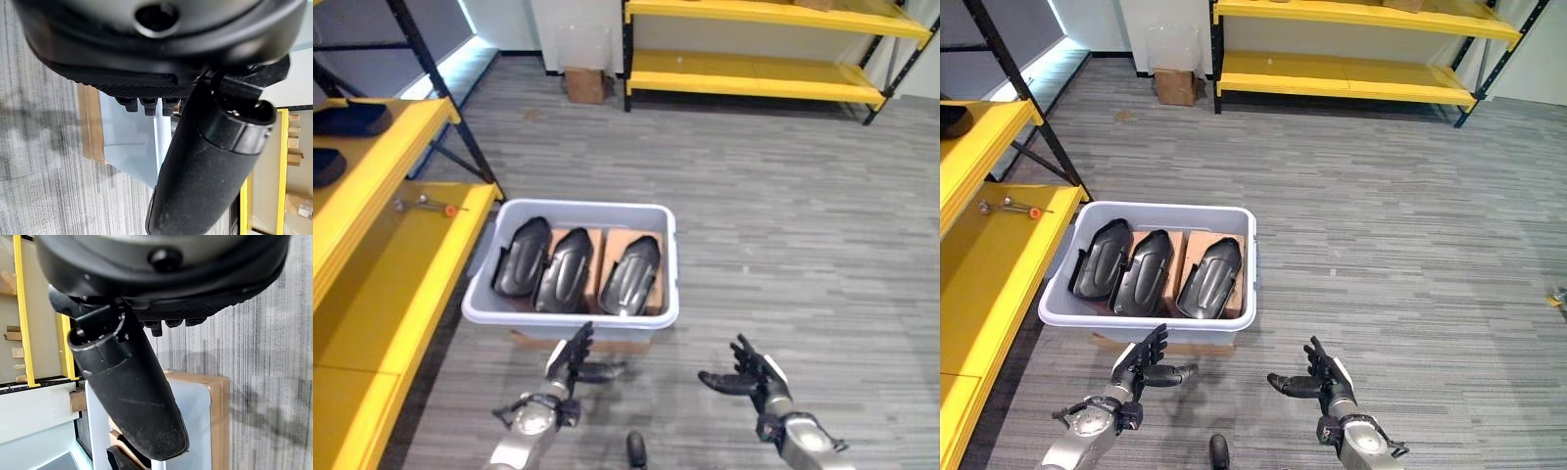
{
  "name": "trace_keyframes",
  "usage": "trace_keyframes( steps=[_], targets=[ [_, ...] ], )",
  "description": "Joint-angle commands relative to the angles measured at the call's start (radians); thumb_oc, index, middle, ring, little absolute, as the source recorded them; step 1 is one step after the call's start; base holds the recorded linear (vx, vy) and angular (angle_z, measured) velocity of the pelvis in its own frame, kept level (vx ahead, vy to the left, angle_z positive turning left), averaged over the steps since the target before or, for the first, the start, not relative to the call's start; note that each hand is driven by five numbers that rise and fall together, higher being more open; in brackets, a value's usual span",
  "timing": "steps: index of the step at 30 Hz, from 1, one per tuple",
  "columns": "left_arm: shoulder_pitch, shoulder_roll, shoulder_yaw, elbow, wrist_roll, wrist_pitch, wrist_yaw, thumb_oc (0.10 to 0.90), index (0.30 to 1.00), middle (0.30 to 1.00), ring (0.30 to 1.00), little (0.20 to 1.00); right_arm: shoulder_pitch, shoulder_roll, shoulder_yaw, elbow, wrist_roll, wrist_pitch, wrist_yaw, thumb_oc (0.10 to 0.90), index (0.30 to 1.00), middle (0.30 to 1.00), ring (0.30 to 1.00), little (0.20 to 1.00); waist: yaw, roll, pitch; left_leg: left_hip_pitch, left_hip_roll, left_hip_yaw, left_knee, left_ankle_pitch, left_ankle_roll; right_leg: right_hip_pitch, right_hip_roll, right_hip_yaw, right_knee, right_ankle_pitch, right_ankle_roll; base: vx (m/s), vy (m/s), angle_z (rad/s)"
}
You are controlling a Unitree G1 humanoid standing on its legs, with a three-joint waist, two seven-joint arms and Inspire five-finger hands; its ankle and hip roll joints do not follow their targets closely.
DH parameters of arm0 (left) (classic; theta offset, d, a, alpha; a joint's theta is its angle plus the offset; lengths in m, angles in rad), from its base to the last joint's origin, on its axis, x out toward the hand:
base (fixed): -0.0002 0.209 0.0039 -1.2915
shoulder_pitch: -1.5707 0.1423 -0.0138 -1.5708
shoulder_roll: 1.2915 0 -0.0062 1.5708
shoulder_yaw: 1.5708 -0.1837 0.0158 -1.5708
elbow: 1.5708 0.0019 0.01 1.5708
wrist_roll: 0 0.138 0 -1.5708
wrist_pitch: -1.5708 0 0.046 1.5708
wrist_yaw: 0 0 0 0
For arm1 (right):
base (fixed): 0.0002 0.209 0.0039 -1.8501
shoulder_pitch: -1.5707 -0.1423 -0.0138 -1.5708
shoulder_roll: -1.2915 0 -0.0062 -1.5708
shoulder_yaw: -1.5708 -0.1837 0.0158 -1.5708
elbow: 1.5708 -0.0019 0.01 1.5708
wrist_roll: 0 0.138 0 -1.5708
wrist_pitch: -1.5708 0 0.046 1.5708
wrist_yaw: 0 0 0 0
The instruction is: Move parts from the plastic box to the shelf.
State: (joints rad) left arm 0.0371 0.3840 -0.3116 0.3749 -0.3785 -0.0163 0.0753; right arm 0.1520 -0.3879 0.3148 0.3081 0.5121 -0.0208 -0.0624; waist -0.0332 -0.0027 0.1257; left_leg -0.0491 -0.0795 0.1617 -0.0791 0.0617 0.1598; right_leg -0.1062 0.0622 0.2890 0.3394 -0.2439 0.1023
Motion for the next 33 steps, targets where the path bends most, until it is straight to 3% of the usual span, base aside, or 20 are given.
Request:
trace_keyframes(
  steps=[1,3,4,15,20,21,25,28,29,32,33],
  targets=[
    [-0.039,0.015,0.023,-0.060,0.006,-0.080,0.004,0.900,1.000,1.000,1.000,1.000,-0.055,0.000,-0.022,-0.088,-0.002,-0.079,-0.002,0.900,1.000,1.000,1.000,1.000,-0.004,-0.015,-0.038,0.026,0.011,-0.015,-0.008,-0.014,-0.113,0.004,0.026,-0.097,-0.256,0.310,-0.004,0.05,-0.041,-0.05],
    [-0.036,0.012,0.022,-0.063,0.006,-0.078,-0.003,0.900,1.000,1.000,1.000,1.000,-0.052,-0.002,-0.024,-0.090,-0.001,-0.079,-0.001,0.900,1.000,1.000,1.000,1.000,-0.008,-0.017,-0.031,0.041,0.013,-0.022,-0.008,-0.009,-0.114,0.018,0.022,-0.090,-0.247,0.307,-0.004,0.05,-0.040,0.00],
    [-0.032,0.003,0.015,-0.057,0.015,-0.078,-0.009,0.900,1.000,1.000,1.000,1.000,-0.045,-0.002,-0.026,-0.090,0.014,-0.085,-0.002,0.900,1.000,1.000,1.000,1.000,-0.012,-0.026,-0.038,0.046,0.007,-0.030,-0.008,-0.010,-0.115,0.041,0.039,-0.054,-0.274,0.317,-0.019,0.04,-0.044,0.19],
    [-0.026,-0.009,0.005,-0.050,0.017,-0.072,-0.015,0.900,1.000,1.000,1.000,1.000,-0.026,-0.013,-0.049,-0.099,0.036,-0.093,-0.009,0.900,1.000,1.000,1.000,1.000,-0.012,-0.029,-0.049,0.061,0.003,-0.055,-0.001,-0.015,-0.123,0.090,0.040,-0.058,-0.329,0.324,-0.044,0.02,-0.074,0.10],
    [-0.042,-0.015,-0.003,-0.048,0.017,-0.078,-0.021,0.900,1.000,1.000,1.000,1.000,-0.014,-0.027,-0.067,-0.101,0.052,-0.102,-0.008,0.900,1.000,1.000,1.000,1.000,-0.027,-0.045,-0.017,-0.018,0.007,-0.066,0.176,-0.054,-0.148,0.086,0.029,-0.068,-0.308,0.320,-0.061,-0.04,-0.088,0.31],
    [-0.042,-0.016,-0.005,-0.051,0.015,-0.080,-0.020,0.900,1.000,1.000,1.000,1.000,-0.014,-0.035,-0.069,-0.099,0.058,-0.102,-0.008,0.900,1.000,1.000,1.000,1.000,-0.027,-0.049,0.002,-0.067,0.006,-0.068,0.289,-0.042,-0.162,0.083,0.024,-0.079,-0.277,0.310,-0.073,-0.05,-0.073,0.43],
    [-0.038,-0.017,-0.005,-0.058,0.011,-0.081,-0.018,0.900,1.000,1.000,1.000,1.000,-0.013,-0.048,-0.071,-0.105,0.049,-0.102,-0.004,0.900,1.000,1.000,1.000,1.000,-0.021,-0.050,0.019,-0.129,0.011,-0.104,0.406,-0.014,-0.172,0.076,0.027,-0.070,-0.238,0.287,-0.088,-0.03,-0.016,0.16],
    [-0.041,-0.021,-0.012,-0.054,0.012,-0.082,-0.015,0.900,1.000,1.000,1.000,1.000,-0.005,-0.043,-0.083,-0.099,0.053,-0.111,-0.017,0.900,1.000,1.000,1.000,1.000,-0.023,-0.062,0.011,-0.146,0.102,-0.096,0.286,-0.005,-0.160,0.081,-0.013,-0.077,-0.234,0.269,-0.077,0.07,0.102,-0.07],
    [-0.047,-0.023,-0.020,-0.045,0.015,-0.084,-0.009,0.900,1.000,1.000,1.000,1.000,-0.002,-0.041,-0.088,-0.099,0.053,-0.116,-0.025,0.900,1.000,1.000,1.000,1.000,-0.021,-0.059,0.009,-0.158,0.145,-0.109,0.216,0.047,-0.173,0.081,-0.021,-0.081,-0.229,0.258,-0.077,0.11,0.139,-0.03],
    [-0.050,-0.025,-0.025,-0.036,0.020,-0.087,0.005,0.900,1.000,1.000,1.000,1.000,-0.007,-0.043,-0.089,-0.084,0.054,-0.122,-0.043,0.900,1.000,1.000,1.000,1.000,-0.018,-0.040,0.005,-0.140,0.228,-0.169,0.005,0.160,-0.217,0.101,-0.039,-0.053,-0.215,0.213,-0.073,0.18,0.249,0.11],
    [-0.039,-0.027,-0.013,-0.040,0.007,-0.087,0.007,0.900,1.000,1.000,1.000,1.000,-0.012,-0.046,-0.081,-0.083,0.050,-0.108,-0.032,0.900,1.000,1.000,1.000,1.000,-0.018,-0.015,-0.014,-0.097,0.236,-0.181,-0.008,0.142,-0.228,0.113,-0.038,-0.022,-0.216,0.200,-0.067,0.20,0.264,-0.10]
  ],
)
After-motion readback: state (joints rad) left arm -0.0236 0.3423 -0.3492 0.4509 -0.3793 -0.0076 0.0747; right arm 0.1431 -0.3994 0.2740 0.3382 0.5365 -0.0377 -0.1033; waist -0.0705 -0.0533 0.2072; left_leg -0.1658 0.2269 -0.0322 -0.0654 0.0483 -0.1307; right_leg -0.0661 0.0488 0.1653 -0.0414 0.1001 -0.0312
